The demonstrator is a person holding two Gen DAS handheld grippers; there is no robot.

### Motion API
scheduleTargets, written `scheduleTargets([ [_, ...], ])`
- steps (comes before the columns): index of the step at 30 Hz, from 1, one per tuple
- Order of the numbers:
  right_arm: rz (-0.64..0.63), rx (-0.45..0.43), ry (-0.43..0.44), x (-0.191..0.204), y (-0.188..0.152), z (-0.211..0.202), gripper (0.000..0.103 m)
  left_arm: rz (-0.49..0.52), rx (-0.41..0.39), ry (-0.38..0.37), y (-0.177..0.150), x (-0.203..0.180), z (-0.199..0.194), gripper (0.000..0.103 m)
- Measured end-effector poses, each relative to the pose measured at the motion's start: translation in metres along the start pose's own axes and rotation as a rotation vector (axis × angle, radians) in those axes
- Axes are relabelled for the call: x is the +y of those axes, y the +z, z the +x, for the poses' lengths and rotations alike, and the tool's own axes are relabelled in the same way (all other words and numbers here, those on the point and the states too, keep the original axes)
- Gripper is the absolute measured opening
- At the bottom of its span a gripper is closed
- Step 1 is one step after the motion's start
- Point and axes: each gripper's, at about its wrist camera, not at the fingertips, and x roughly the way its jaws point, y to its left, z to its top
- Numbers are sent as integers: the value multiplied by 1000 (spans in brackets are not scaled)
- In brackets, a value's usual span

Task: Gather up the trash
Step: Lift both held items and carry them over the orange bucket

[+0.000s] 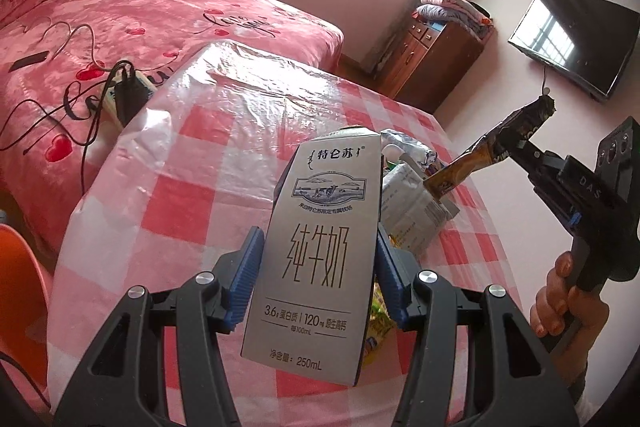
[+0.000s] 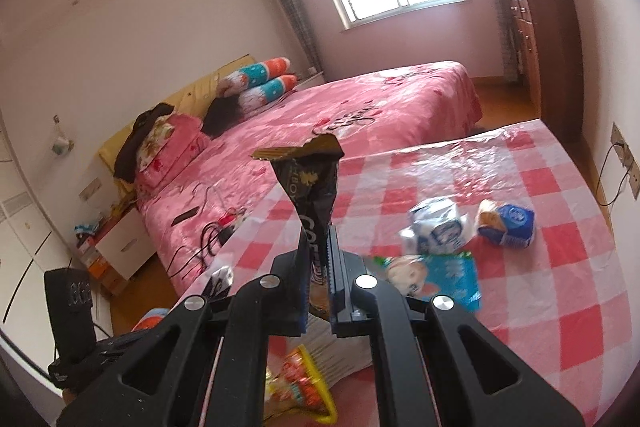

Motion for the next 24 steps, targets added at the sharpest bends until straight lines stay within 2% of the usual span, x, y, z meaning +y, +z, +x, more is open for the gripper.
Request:
scheduleTargets([
  [11, -26, 83, 98, 50, -19, 9, 8, -36, -28, 15, -16, 26, -31, 55],
  [24, -117, 206, 235, 136, -42, 46, 8, -136, -90, 94, -37, 88, -86, 55],
])
